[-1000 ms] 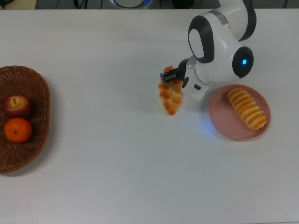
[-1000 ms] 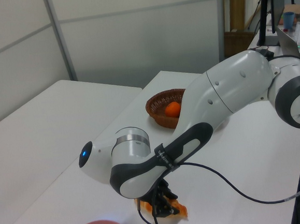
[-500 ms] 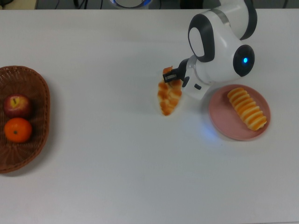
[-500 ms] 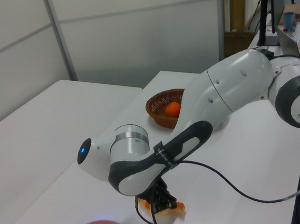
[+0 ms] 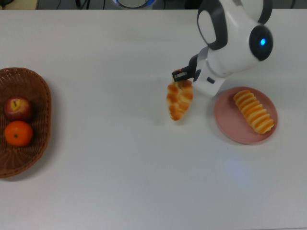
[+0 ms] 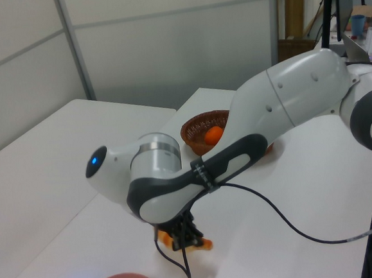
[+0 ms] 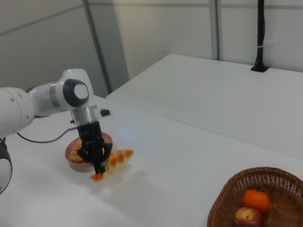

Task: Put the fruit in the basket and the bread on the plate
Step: 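Carry the braided roll onto the plate beside the striped roll and release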

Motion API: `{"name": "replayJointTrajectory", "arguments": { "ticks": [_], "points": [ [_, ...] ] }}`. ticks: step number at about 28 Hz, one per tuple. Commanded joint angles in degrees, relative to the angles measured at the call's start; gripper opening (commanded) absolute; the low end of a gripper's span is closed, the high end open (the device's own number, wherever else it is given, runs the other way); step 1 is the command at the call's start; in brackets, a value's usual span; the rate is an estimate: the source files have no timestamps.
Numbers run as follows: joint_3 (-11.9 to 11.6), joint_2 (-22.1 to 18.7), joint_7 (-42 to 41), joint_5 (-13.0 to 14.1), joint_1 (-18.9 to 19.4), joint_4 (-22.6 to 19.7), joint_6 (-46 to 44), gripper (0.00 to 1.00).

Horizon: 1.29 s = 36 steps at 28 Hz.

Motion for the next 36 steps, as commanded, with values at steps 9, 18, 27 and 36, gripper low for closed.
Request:
{"name": "replayJointTrajectory", "arguments": {
  "ticks": [9,18,27,36],
  "points": [
    [0.3,-1.1,3.5,-1.4,8.7,0.7,18.2,0.0],
    [0.1,0.0,5.3,-1.2,9.6,0.5,22.0,1.0],
    [-0.4,-0.1,7.1,-1.1,9.2,0.8,22.1,1.0],
    [-0.4,-7.2,7.3,8.0,2.2,0.5,20.1,1.0]
  ]
}}
